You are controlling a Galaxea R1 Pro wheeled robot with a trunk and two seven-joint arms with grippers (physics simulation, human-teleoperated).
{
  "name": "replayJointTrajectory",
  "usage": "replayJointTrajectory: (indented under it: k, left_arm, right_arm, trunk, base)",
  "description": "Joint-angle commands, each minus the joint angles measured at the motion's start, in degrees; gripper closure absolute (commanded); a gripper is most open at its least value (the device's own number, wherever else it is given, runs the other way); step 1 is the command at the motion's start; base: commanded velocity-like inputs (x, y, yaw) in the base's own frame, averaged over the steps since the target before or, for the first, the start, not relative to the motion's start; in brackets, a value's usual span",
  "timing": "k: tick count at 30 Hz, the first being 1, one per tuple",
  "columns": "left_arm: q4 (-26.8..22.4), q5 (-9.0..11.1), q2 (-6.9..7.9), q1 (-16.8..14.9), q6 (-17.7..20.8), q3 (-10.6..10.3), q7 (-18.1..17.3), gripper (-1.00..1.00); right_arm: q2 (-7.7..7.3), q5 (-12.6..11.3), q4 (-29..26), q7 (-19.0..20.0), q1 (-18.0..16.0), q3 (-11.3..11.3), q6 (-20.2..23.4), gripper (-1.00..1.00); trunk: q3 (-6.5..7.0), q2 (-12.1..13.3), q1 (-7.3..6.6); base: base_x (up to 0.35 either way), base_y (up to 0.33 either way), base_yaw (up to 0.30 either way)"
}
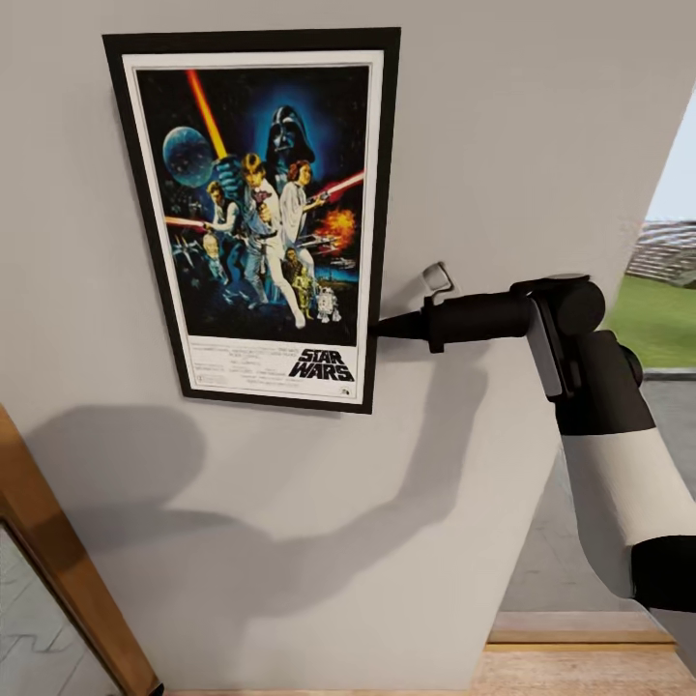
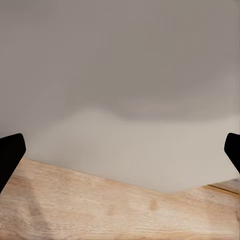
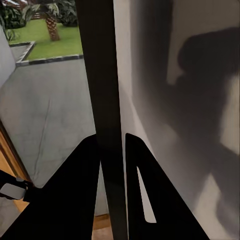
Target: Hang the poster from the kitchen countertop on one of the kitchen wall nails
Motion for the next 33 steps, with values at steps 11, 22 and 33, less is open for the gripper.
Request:
replayJointTrajectory:
  k: [11, 22, 33]
  left_arm:
    - [0.1, -0.3, 0.00, -0.1, -0.3, 0.3, -0.2, -1.00]
    - [0.1, -0.3, 0.00, -0.1, -0.3, 0.3, -0.1, -1.00]
    - [0.1, -0.3, 0.00, -0.1, -0.3, 0.3, -0.1, -1.00]
  right_arm:
    - [-0.05, -0.5, 0.0, -0.1, -0.1, 0.1, 0.6, 1.00]
    - [-0.04, -0.5, 0.0, -0.1, 0.0, 0.1, 0.6, 1.00]
    - [-0.05, -0.4, 0.0, -0.1, 0.4, 0.1, 0.6, 1.00]
  trunk:
    - [-0.11, -0.1, 0.04]
    - [-0.11, -0.1, 0.04]
    - [-0.11, -0.1, 0.04]
  base:
    - [0.000, 0.065, 0.000]
    - [0.002, 0.003, 0.000]
    - [0.044, 0.034, 0.000]
